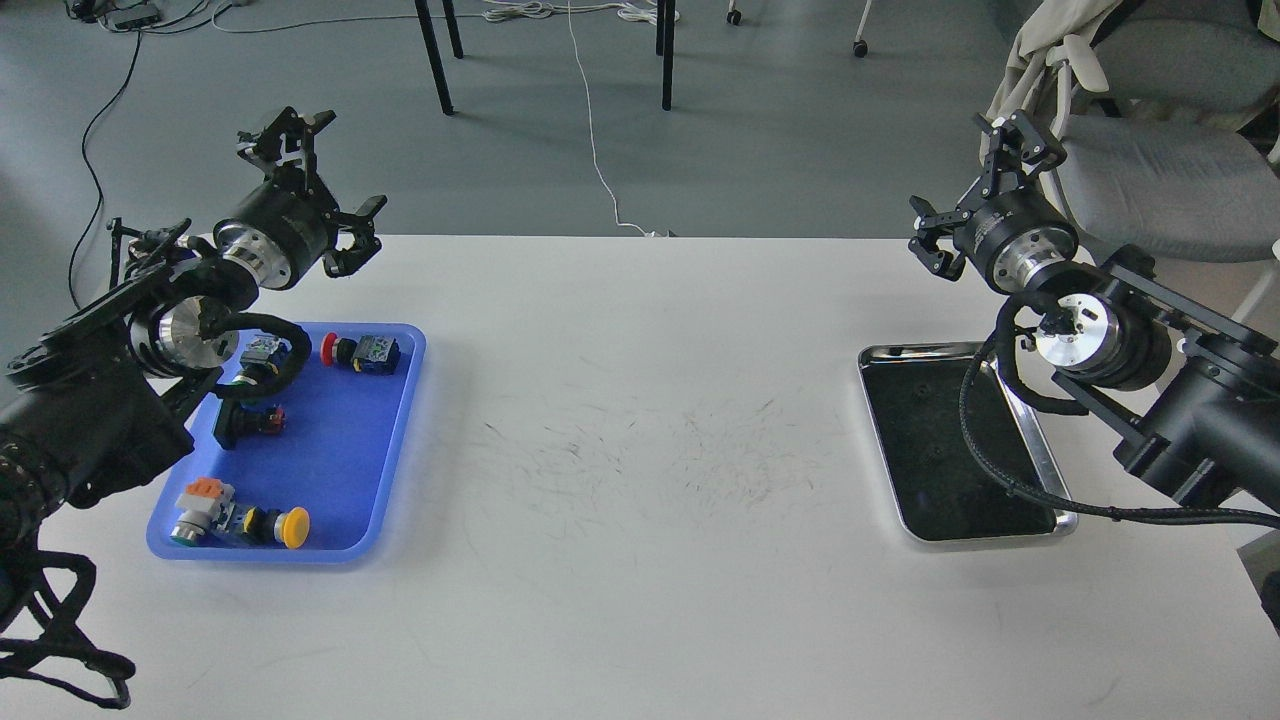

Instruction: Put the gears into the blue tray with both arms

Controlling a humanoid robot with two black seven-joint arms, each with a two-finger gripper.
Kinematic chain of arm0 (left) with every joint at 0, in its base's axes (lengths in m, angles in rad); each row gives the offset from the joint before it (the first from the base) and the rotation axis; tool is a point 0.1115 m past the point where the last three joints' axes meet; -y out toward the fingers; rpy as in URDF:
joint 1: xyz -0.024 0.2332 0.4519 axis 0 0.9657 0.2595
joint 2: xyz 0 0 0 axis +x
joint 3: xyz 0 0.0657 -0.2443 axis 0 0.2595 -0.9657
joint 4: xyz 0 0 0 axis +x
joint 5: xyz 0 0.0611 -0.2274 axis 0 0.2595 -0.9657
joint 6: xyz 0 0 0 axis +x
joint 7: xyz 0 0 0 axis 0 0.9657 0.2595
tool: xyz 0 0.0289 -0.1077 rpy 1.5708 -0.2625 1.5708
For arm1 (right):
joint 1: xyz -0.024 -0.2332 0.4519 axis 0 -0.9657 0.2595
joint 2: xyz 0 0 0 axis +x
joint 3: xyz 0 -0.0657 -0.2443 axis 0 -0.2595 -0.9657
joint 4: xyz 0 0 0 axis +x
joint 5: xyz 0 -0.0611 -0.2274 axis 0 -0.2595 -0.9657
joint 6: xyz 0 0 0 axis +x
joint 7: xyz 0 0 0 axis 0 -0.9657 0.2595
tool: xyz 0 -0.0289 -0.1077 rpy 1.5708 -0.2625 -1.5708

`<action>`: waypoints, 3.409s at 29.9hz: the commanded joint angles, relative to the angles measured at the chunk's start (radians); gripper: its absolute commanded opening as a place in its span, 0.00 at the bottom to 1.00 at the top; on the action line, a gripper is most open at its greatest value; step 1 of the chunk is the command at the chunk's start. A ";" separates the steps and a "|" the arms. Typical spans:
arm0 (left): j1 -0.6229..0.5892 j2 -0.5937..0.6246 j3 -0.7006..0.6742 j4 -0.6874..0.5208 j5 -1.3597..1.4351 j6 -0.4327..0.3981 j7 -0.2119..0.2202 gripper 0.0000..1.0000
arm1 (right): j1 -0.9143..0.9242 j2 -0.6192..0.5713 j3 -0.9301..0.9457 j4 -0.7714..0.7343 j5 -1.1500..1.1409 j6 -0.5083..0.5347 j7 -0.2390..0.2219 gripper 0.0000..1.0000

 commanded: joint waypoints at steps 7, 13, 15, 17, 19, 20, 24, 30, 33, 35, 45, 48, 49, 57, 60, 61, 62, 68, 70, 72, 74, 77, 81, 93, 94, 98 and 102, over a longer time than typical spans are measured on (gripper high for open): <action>-0.003 -0.002 0.003 0.000 0.000 0.000 0.000 0.99 | 0.107 -0.147 -0.189 0.079 -0.022 0.008 0.000 0.99; -0.005 -0.003 0.003 0.000 0.000 0.001 0.000 0.99 | 0.228 -0.216 -0.378 0.139 -0.085 0.010 0.000 0.99; -0.005 -0.003 0.003 0.000 0.000 0.001 0.000 0.99 | 0.253 -0.241 -0.410 0.149 -0.097 0.011 0.000 0.99; -0.005 -0.002 0.002 0.000 0.000 0.001 0.000 0.99 | 0.271 -0.252 -0.432 0.156 -0.126 0.011 -0.003 0.99; -0.005 -0.002 0.003 0.000 0.000 0.001 0.000 0.99 | 0.290 -0.255 -0.447 0.159 -0.175 0.016 -0.011 0.99; -0.005 -0.002 0.003 0.000 0.000 0.000 0.000 0.99 | 0.302 -0.258 -0.458 0.157 -0.213 0.028 -0.012 0.99; -0.005 -0.002 0.000 0.000 0.000 0.000 0.000 0.99 | 0.336 -0.272 -0.478 0.159 -0.313 0.092 -0.011 0.99; -0.003 0.003 -0.003 0.000 -0.002 -0.002 -0.002 0.99 | 0.360 -0.282 -0.495 0.157 -0.575 0.145 -0.008 0.99; -0.002 0.006 -0.006 0.000 -0.002 -0.002 -0.003 0.99 | 0.362 -0.282 -0.501 0.157 -0.767 0.143 -0.009 0.99; -0.002 0.008 -0.006 0.000 -0.002 -0.002 -0.003 0.99 | 0.362 -0.282 -0.502 0.153 -0.883 0.143 -0.011 0.99; 0.000 0.012 -0.006 0.000 -0.002 -0.008 -0.005 0.99 | 0.363 -0.295 -0.538 0.146 -1.321 0.227 0.006 0.99; 0.000 0.014 -0.006 0.000 -0.002 -0.011 -0.005 0.99 | 0.362 -0.296 -0.538 0.143 -1.466 0.267 0.066 0.99; 0.000 0.015 -0.006 0.000 -0.002 -0.011 -0.005 0.99 | 0.359 -0.296 -0.541 0.137 -1.521 0.267 0.083 0.99; 0.006 0.025 -0.006 0.000 -0.005 -0.015 -0.008 0.99 | 0.346 -0.290 -0.610 0.113 -1.845 0.266 0.136 0.98; 0.009 0.026 -0.006 0.000 -0.005 -0.015 -0.008 0.99 | 0.346 -0.284 -0.662 0.094 -1.943 0.261 0.184 0.95; 0.009 0.028 -0.006 0.000 -0.005 -0.015 -0.008 0.99 | 0.345 -0.278 -0.679 0.078 -1.979 0.260 0.192 0.95; 0.009 0.028 -0.006 0.000 -0.005 -0.017 -0.008 0.99 | 0.343 -0.269 -0.692 0.064 -1.996 0.252 0.195 0.95; 0.012 0.040 -0.007 0.000 -0.006 -0.019 -0.009 0.99 | 0.327 -0.178 -0.765 -0.044 -2.017 0.208 0.196 0.93; 0.012 0.048 -0.007 0.000 -0.006 -0.022 -0.009 0.99 | 0.323 -0.149 -0.780 -0.083 -2.017 0.202 0.196 0.92; 0.012 0.054 -0.009 0.000 -0.008 -0.029 -0.009 0.99 | 0.305 -0.121 -0.782 -0.107 -2.017 0.192 0.196 0.92; 0.012 0.058 -0.009 0.000 -0.008 -0.031 -0.009 0.99 | 0.296 -0.103 -0.782 -0.107 -2.016 0.188 0.196 0.92; 0.012 0.060 -0.009 0.000 -0.008 -0.031 -0.009 0.99 | 0.285 -0.083 -0.783 -0.117 -2.016 0.188 0.196 0.88; 0.012 0.061 -0.009 0.000 -0.008 -0.032 -0.009 0.99 | 0.265 -0.049 -0.783 -0.150 -2.016 0.188 0.196 0.85; 0.017 0.061 -0.009 0.000 -0.008 -0.031 -0.011 0.99 | 0.241 -0.006 -0.789 -0.216 -2.016 0.183 0.206 0.70; 0.017 0.061 -0.009 0.000 -0.008 -0.031 -0.011 0.99 | 0.239 -0.006 -0.788 -0.217 -2.016 0.183 0.206 0.69; 0.018 0.061 -0.009 0.000 -0.009 -0.031 -0.011 0.99 | 0.238 0.012 -0.788 -0.229 -2.016 0.166 0.206 0.68; 0.018 0.061 -0.009 0.000 -0.009 -0.031 -0.011 0.99 | 0.234 0.038 -0.786 -0.269 -2.011 0.152 0.206 0.68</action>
